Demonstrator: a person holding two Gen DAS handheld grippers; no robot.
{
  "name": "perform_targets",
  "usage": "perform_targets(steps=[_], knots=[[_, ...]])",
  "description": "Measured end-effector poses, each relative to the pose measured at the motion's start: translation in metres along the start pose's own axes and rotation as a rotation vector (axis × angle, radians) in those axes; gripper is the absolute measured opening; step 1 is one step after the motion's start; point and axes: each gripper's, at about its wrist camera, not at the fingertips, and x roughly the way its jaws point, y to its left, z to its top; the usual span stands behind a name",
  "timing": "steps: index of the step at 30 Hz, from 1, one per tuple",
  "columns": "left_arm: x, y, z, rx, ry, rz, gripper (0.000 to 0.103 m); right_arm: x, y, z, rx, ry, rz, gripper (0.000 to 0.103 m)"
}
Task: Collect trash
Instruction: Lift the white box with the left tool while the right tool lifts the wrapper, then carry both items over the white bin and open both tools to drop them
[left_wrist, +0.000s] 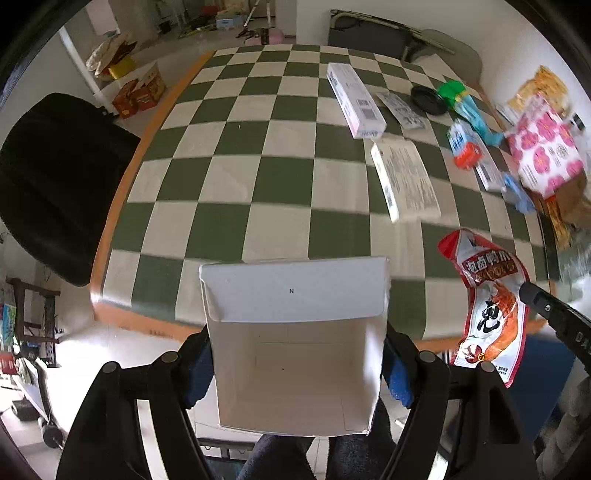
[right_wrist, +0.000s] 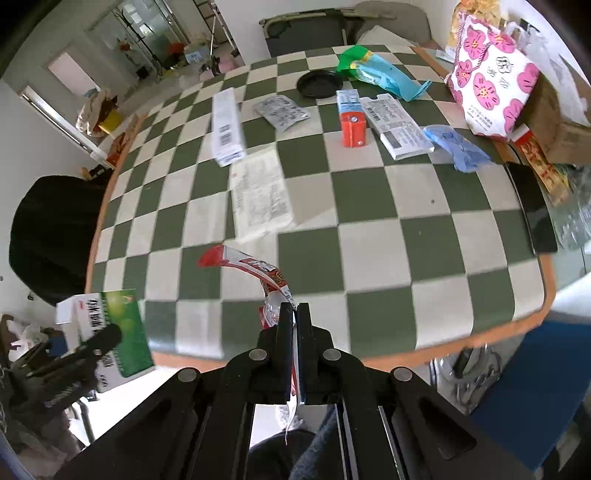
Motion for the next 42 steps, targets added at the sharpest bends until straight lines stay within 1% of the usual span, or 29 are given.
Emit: perform_targets(steps=[2, 5, 7, 10, 14, 16, 18, 23, 25, 28, 29, 30, 31, 32, 33, 34, 35, 36, 37, 38, 39, 40, 41, 42], knots=[[-0.001, 0.007, -0.016, 0.01, 0.014, -0.011, 0.073, -0.009, 0.008, -0.02, 0.013, -0.003, 0.01, 0.002], [0.005, 0.016, -0.042, 0.019, 0.055, -0.026, 0.073, -0.013, 0.016, -0.053, 0.035, 0.017, 0.031, 0.002], [0.015, 0.017, -0.06, 0.033, 0.088, -0.024, 0.073, -0.007, 0.02, -0.079, 0.045, 0.044, 0.04, 0.002], [0.037, 0.016, -0.082, 0.048, 0.143, -0.006, 0.073, 0.012, 0.018, -0.109, 0.061, 0.096, 0.047, 0.002], [0.09, 0.014, -0.112, 0.027, 0.237, 0.002, 0.073, 0.063, 0.004, -0.147, 0.085, 0.194, 0.048, 0.002], [0.12, 0.014, -0.123, 0.014, 0.267, 0.012, 0.073, 0.096, -0.006, -0.162, 0.095, 0.244, 0.054, 0.002], [0.153, 0.015, -0.133, -0.004, 0.29, 0.003, 0.073, 0.127, -0.015, -0.174, 0.1, 0.278, 0.057, 0.002], [0.233, 0.02, -0.156, -0.031, 0.355, -0.057, 0.073, 0.209, -0.037, -0.201, 0.127, 0.326, 0.08, 0.002], [0.263, 0.025, -0.163, -0.062, 0.387, -0.099, 0.073, 0.238, -0.044, -0.209, 0.147, 0.339, 0.091, 0.002], [0.296, 0.033, -0.171, -0.127, 0.415, -0.158, 0.079, 0.288, -0.053, -0.223, 0.17, 0.347, 0.115, 0.003], [0.307, 0.036, -0.174, -0.144, 0.427, -0.162, 0.086, 0.3, -0.055, -0.226, 0.181, 0.351, 0.123, 0.004], [0.314, 0.038, -0.175, -0.162, 0.432, -0.167, 0.092, 0.315, -0.058, -0.23, 0.203, 0.35, 0.13, 0.008], [0.321, 0.041, -0.176, -0.178, 0.435, -0.175, 0.101, 0.328, -0.061, -0.234, 0.214, 0.352, 0.131, 0.023], [0.327, 0.045, -0.178, -0.189, 0.431, -0.173, 0.102, 0.341, -0.062, -0.237, 0.216, 0.363, 0.127, 0.036], [0.329, 0.048, -0.18, -0.189, 0.426, -0.157, 0.102, 0.352, -0.063, -0.241, 0.22, 0.371, 0.124, 0.062], [0.331, 0.049, -0.182, -0.184, 0.422, -0.141, 0.102, 0.358, -0.064, -0.243, 0.219, 0.37, 0.115, 0.071], [0.331, 0.05, -0.184, -0.177, 0.416, -0.124, 0.102, 0.364, -0.065, -0.247, 0.208, 0.366, 0.1, 0.071], [0.33, 0.05, -0.186, -0.166, 0.407, -0.098, 0.102, 0.369, -0.064, -0.248, 0.185, 0.371, 0.073, 0.074], [0.328, 0.049, -0.187, -0.144, 0.397, -0.063, 0.102, 0.372, -0.062, -0.248, 0.15, 0.377, 0.033, 0.085], [0.327, 0.052, -0.188, -0.127, 0.389, -0.036, 0.102, 0.373, -0.059, -0.249, 0.121, 0.375, 0.0, 0.093], [0.325, 0.054, -0.189, -0.106, 0.383, -0.021, 0.102, 0.372, -0.055, -0.249, 0.081, 0.369, -0.043, 0.103], [0.32, 0.051, -0.19, -0.079, 0.377, 0.015, 0.102, 0.372, -0.053, -0.249, 0.048, 0.367, -0.078, 0.103], [0.319, 0.053, -0.192, -0.063, 0.372, 0.032, 0.102, 0.371, -0.05, -0.249, 0.007, 0.364, -0.123, 0.103], [0.316, 0.054, -0.193, -0.051, 0.368, 0.041, 0.102, 0.369, -0.048, -0.249, -0.016, 0.36, -0.148, 0.103]])
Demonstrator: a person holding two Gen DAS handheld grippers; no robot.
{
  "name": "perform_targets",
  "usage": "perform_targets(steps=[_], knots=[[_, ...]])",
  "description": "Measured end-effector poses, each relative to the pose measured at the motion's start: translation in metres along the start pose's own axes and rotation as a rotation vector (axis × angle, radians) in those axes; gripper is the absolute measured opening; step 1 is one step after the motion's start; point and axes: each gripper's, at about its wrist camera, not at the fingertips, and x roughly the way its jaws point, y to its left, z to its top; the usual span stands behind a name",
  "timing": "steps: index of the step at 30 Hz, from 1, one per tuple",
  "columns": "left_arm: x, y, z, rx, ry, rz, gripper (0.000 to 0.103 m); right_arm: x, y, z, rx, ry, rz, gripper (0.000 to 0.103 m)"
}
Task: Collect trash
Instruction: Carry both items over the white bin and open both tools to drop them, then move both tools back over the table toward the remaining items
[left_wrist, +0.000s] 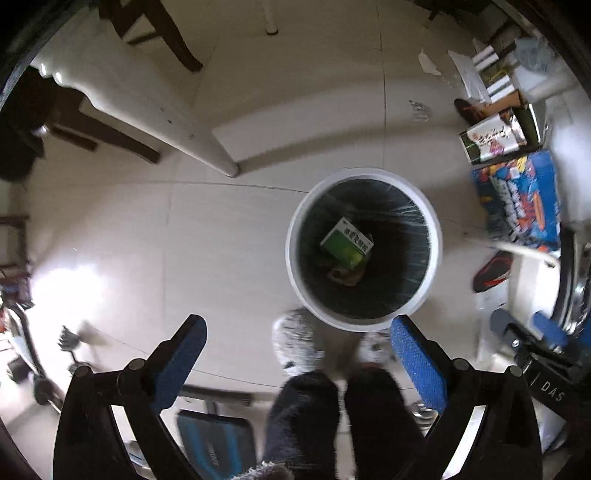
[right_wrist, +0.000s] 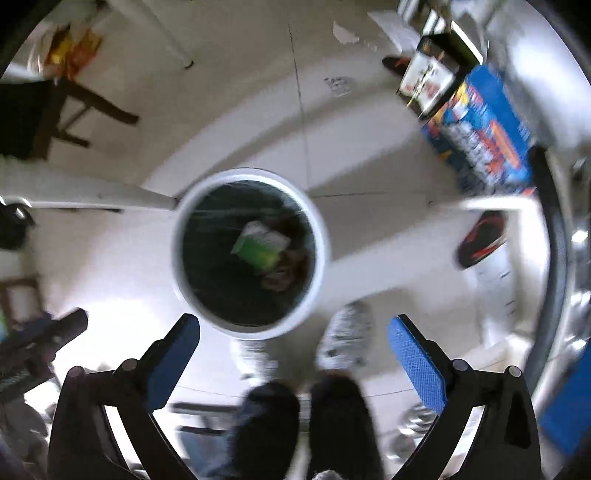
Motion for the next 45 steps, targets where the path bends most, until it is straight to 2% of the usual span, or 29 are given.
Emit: perform_targets(steps=[5, 13, 32, 35, 38, 42, 45], knots=[[-0.019, 0.002, -0.008, 0.036, -0.006, 0.049, 0.102, -0.016, 0.007, -0.001, -0.036, -0.003, -0.064, 0.103], [-0.065, -0.003, -0.021, 0.059, -0.034, 0.041, 0.102, -0.069, 0.009, -0.013, -0.018, -0.009, -0.071, 0.103], [-0.253, 0.005, -0.057, 0.087, -0.134, -0.004, 0.102, -0.291, 0.017, -0.066, 0.066, -0.105, -0.016, 0.103], [-0.288, 0.004, -0.049, 0.087, -0.19, 0.002, 0.102, -0.326, 0.019, -0.066, 0.087, -0.131, 0.019, 0.103], [-0.323, 0.001, -0.028, 0.065, -0.252, -0.01, 0.102, -0.356, 0.022, -0.054, 0.096, -0.166, 0.041, 0.103], [-0.366, -0.014, 0.015, 0.055, -0.346, -0.021, 0.102, -0.398, 0.014, -0.017, 0.128, -0.224, 0.073, 0.103], [-0.389, -0.031, 0.054, 0.056, -0.393, -0.007, 0.103, -0.427, -0.006, 0.029, 0.146, -0.27, 0.078, 0.103]])
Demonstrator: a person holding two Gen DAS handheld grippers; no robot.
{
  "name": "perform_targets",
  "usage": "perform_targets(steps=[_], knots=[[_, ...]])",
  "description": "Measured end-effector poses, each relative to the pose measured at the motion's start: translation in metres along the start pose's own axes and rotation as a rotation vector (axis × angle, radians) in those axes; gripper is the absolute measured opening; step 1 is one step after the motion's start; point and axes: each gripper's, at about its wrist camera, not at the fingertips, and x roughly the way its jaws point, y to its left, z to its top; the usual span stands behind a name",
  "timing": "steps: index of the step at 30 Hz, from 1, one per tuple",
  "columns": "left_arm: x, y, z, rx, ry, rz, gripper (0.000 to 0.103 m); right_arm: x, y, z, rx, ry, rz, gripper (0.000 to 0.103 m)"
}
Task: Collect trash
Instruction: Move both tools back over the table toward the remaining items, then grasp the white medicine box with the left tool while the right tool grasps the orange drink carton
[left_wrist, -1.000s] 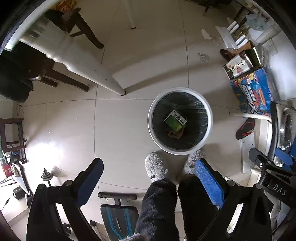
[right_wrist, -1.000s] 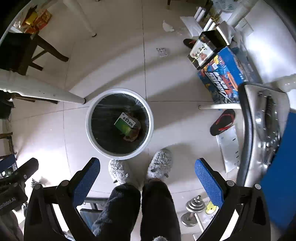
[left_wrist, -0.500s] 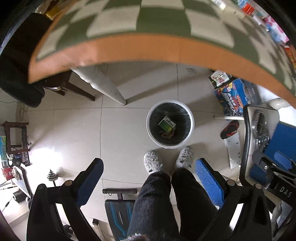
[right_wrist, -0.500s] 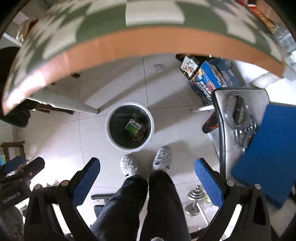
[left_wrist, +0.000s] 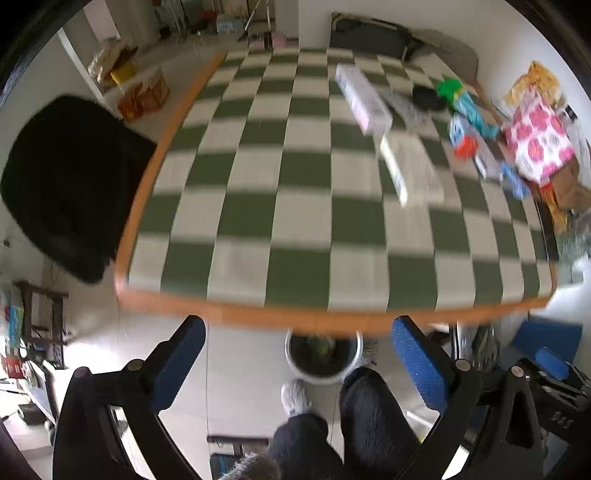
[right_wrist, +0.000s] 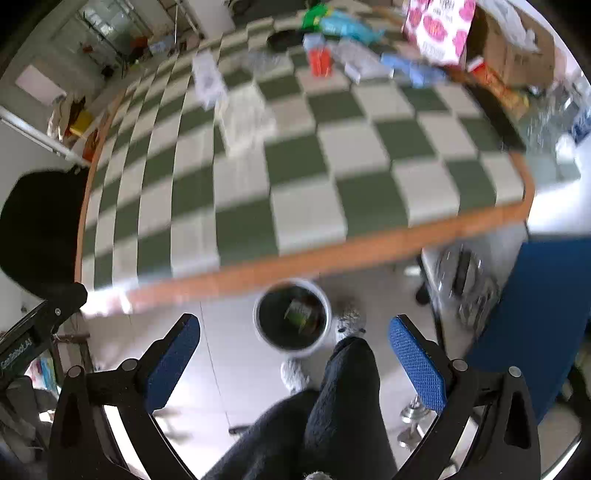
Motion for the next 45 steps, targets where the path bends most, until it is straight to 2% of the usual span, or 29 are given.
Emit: perform_targets(steps=[5, 9, 11, 12, 13, 18, 20, 22, 25, 26, 31, 32, 34, 39, 45], knots=[[0.023, -0.036, 0.07, -0.061, 0.014, -0.015, 0.103, -0.003, -0.029, 0.092, 0.025, -0.035, -0.003, 0.103], [0.062, -0.068, 0.121, -0.126, 0.104, -0.022, 0.103, 0.02, -0.059, 0.175, 0.052, -0.014, -0.001, 0.103], [0.084, -0.085, 0.141, -0.152, 0.152, -0.027, 0.103, 0.034, -0.071, 0.209, 0.053, -0.001, 0.01, 0.094], [0.099, -0.095, 0.151, -0.16, 0.182, -0.032, 0.103, 0.044, -0.076, 0.228, 0.049, 0.009, 0.016, 0.079], [0.116, -0.105, 0.159, -0.164, 0.216, -0.038, 0.103, 0.052, -0.08, 0.243, 0.042, 0.021, 0.02, 0.069], [0.18, -0.143, 0.185, -0.165, 0.344, -0.055, 0.102, 0.093, -0.085, 0.31, 0.013, 0.081, 0.033, 0.066], [0.199, -0.152, 0.191, -0.158, 0.37, -0.02, 0.102, 0.109, -0.084, 0.332, 0.011, 0.103, 0.046, 0.066], [0.21, -0.154, 0.194, -0.156, 0.377, 0.018, 0.099, 0.122, -0.08, 0.347, 0.002, 0.12, 0.049, 0.066], [0.217, -0.15, 0.195, -0.173, 0.378, 0.047, 0.074, 0.14, -0.07, 0.364, -0.023, 0.138, 0.051, 0.066], [0.217, -0.147, 0.195, -0.19, 0.376, 0.027, 0.07, 0.147, -0.066, 0.368, -0.031, 0.145, 0.05, 0.066], [0.207, -0.13, 0.191, -0.212, 0.35, 0.076, 0.07, 0.17, -0.05, 0.376, -0.063, 0.175, 0.046, 0.064], [0.204, -0.127, 0.19, -0.218, 0.347, 0.082, 0.07, 0.175, -0.046, 0.377, -0.073, 0.182, 0.038, 0.06], [0.199, -0.118, 0.187, -0.235, 0.337, 0.092, 0.07, 0.184, -0.042, 0.376, -0.092, 0.2, 0.027, 0.034], [0.177, -0.098, 0.186, -0.277, 0.287, 0.108, 0.07, 0.182, -0.037, 0.37, -0.114, 0.183, 0.012, 0.033], [0.132, -0.087, 0.186, -0.271, 0.185, 0.105, 0.07, 0.152, -0.035, 0.347, -0.143, 0.12, 0.016, 0.033]])
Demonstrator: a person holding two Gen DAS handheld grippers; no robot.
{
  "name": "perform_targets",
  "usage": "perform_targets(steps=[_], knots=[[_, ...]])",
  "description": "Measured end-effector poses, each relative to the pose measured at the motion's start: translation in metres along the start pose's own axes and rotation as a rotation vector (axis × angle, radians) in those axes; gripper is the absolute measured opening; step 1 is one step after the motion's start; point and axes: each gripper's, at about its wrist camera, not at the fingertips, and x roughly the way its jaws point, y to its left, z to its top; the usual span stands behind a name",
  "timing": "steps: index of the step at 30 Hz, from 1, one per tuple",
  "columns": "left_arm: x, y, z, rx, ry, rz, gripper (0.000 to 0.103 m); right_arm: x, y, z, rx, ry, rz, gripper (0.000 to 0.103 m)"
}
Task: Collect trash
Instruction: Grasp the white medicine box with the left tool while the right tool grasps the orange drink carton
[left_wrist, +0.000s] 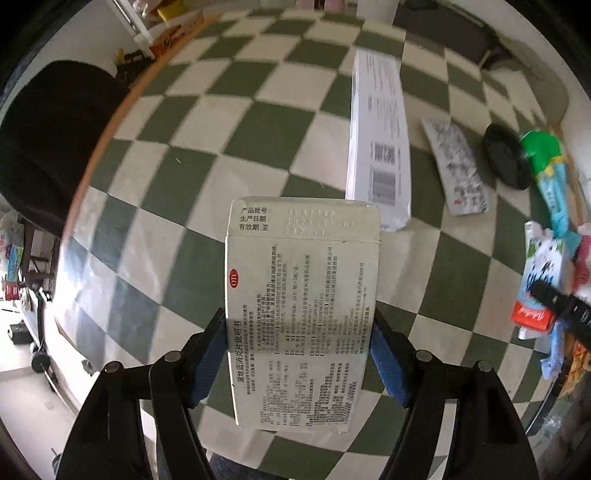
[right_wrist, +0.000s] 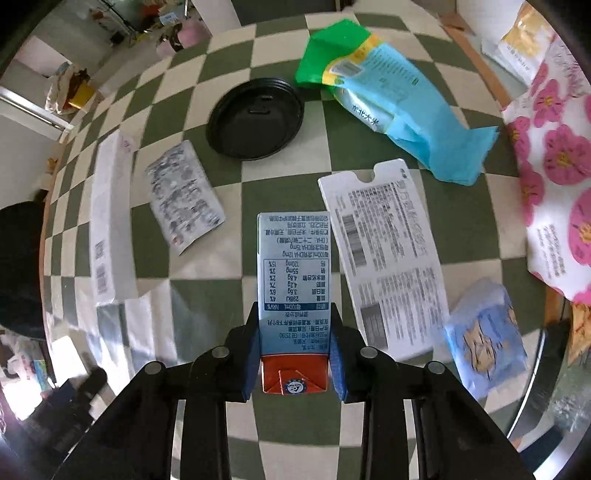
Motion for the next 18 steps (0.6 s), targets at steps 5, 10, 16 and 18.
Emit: perform_targets(steps=[5, 10, 16, 18], knots=[[-0.047, 0.021, -0.017, 0.054, -0.105, -0.021, 0.07, -0.033, 0.01, -0.047, -0.015, -0.048, 0.025, 0.033], [-0.077, 0.052, -0.044, 0.122, -0.188, -0.071, 0.07, -0.073, 0.032, -0.121, -0.017, -0.104, 0.053, 0.033], [-0.109, 0.09, -0.098, 0.204, -0.259, -0.129, 0.07, -0.104, 0.065, -0.221, 0.028, -0.16, 0.09, 0.033], [-0.112, 0.107, -0.12, 0.225, -0.261, -0.142, 0.07, -0.108, 0.076, -0.259, 0.048, -0.166, 0.101, 0.033]])
